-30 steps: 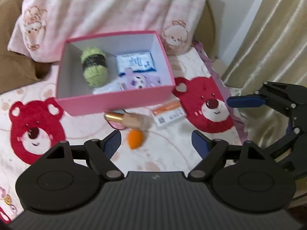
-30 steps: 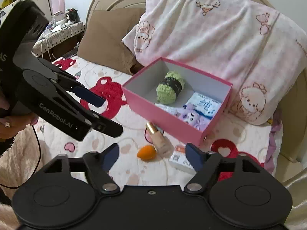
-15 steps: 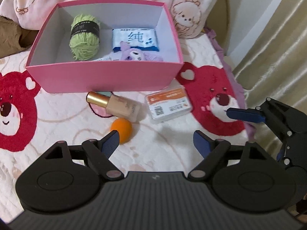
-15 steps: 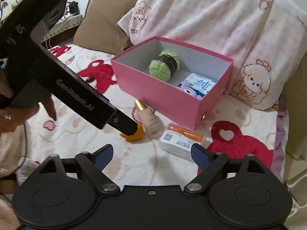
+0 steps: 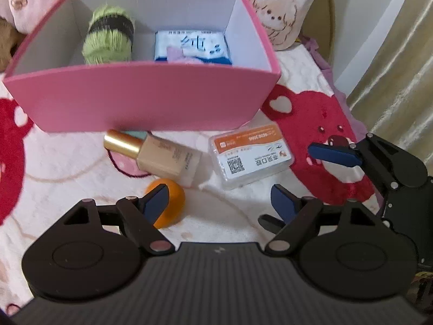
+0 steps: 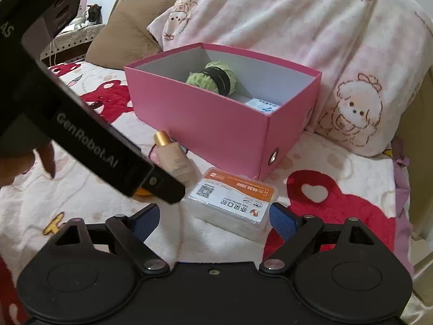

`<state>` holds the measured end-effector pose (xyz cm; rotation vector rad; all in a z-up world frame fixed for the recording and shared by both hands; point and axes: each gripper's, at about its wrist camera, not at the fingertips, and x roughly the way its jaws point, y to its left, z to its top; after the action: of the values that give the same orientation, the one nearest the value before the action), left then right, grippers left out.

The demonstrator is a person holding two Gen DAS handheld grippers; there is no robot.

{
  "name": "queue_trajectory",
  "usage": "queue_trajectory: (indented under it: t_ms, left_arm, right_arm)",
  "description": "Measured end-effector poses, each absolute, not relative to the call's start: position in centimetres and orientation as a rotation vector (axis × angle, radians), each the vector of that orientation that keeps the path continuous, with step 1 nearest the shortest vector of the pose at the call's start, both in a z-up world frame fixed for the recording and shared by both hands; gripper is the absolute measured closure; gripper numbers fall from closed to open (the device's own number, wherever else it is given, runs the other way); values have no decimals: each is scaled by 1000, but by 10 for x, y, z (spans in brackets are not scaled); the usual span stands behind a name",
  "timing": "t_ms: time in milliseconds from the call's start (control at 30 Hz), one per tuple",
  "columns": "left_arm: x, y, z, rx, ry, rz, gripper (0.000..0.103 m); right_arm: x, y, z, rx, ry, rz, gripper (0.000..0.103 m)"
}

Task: Organize objects
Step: 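Move the left tool to the clear orange-labelled box and close on it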

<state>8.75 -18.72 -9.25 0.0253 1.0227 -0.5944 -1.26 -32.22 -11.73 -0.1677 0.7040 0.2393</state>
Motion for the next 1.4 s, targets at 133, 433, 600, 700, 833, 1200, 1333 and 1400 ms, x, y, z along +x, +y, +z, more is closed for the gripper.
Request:
queue_trajectory:
  t_ms: [133,433,600,700,833,1200,1333,1400]
  left_arm:
    - [91,-190,-106,8,1001,-588,23]
    - [104,-198,-111,-27,990,-605,27]
    - [105,-200,-112,-61,958,-620,28]
    - [101,-201,-112,-63,957,-619,28]
    - [96,-197,-115,-109,970,-628,31]
    - [95,-197,-115,-171,959,-633,31]
    - [95,-191,-118,-199,991,-637,31]
    - [91,-186,-122,-207,1016,-638,31]
  right_arm:
    - [-5,-324,-132,-174,710,214,12]
    - [12,-335,-148,-111,735,175,12]
    - [18,-331,-151,-94,731,181,12]
    - [22,-327,-153,-96,735,167,12]
    - [28,-323,-156,-88,742,143,9]
    - [25,-322,-158,-13,741,111,9]
    - [13,-317,-158,25,752,141,9]
    - [7,-314,-157,46,759,142,10]
